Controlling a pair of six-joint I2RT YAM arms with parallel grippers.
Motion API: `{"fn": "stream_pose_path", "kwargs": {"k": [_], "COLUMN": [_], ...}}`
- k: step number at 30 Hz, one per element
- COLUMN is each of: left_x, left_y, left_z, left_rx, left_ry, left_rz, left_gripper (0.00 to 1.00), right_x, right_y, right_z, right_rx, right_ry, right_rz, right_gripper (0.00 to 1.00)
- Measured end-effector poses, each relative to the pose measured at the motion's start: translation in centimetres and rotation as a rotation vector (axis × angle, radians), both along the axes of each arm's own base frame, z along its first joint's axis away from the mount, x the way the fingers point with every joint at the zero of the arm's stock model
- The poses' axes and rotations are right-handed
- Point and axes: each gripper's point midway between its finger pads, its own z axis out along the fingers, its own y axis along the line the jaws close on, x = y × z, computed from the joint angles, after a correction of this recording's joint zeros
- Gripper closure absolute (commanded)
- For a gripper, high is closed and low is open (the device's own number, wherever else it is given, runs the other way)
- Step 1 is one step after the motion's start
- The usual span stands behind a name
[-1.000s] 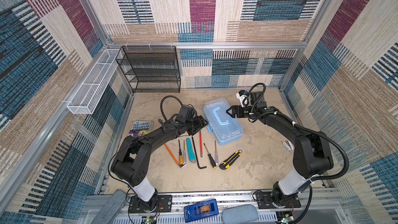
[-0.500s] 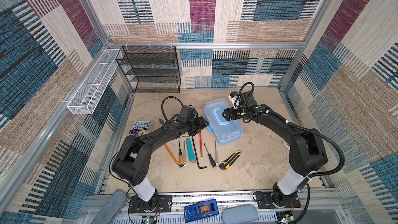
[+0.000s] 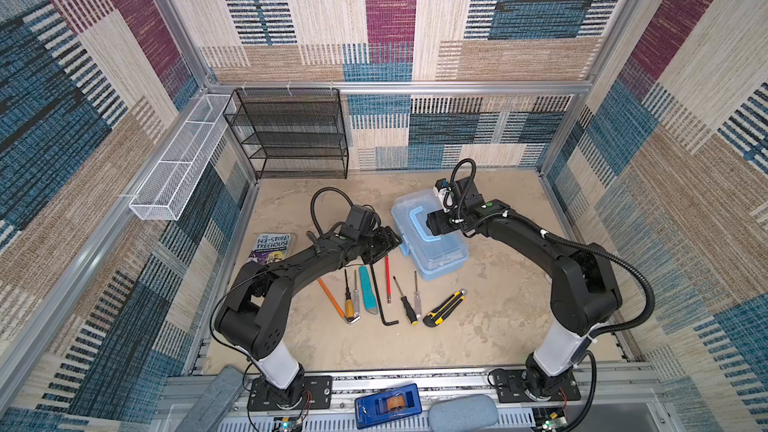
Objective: Pack the tool kit
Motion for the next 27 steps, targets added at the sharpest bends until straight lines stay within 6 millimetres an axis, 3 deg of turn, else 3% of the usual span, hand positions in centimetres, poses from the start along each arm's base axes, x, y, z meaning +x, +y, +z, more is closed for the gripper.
{"fn": "stream_pose_path", "kwargs": {"k": [10,19,27], "left_x": [0.2,0.3,1.1], "left_y": [-0.1,-0.5,-1.7], "left_z": [0.3,1.1,3.4], "left_rx": [-0.004,-0.028,-0.117], "left_ry": [-0.006,-0.022,-0.078], "left_rz": [0.0,-0.011,-0.025], "left_gripper": [0.29,0.29,0.29], "right_x": [-0.1,0.0,-0.2], "right_y": [0.2,0.2,-1.0], "right_z": [0.0,0.7,1.5], "right_rx": [0.008,0.13,0.331], "right_ry": [0.001,0.03,0.078], "right_rz": [0.007,0.008,-0.032], "right_gripper": [0.35,0.38,0.38]}}
